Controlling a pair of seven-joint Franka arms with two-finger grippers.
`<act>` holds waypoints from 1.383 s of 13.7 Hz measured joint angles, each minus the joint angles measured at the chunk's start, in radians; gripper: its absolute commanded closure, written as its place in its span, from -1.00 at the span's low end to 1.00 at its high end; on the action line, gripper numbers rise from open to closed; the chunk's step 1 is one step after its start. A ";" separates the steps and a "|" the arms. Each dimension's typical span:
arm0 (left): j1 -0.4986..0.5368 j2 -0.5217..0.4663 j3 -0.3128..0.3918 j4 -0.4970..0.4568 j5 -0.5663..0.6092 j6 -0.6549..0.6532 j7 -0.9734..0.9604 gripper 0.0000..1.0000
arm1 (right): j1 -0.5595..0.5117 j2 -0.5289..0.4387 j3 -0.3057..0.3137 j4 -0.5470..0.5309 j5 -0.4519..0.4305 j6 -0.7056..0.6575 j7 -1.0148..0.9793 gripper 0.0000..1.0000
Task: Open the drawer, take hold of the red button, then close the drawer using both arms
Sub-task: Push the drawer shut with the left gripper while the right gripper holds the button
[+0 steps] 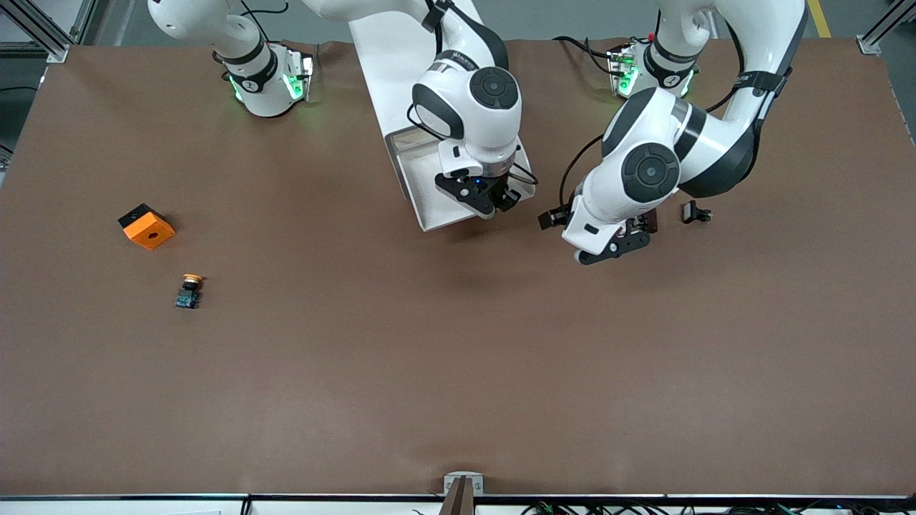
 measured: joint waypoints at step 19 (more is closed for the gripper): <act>0.002 -0.018 -0.003 -0.022 0.000 0.003 0.000 -1.00 | 0.035 0.001 0.002 0.017 0.000 -0.013 -0.156 -0.25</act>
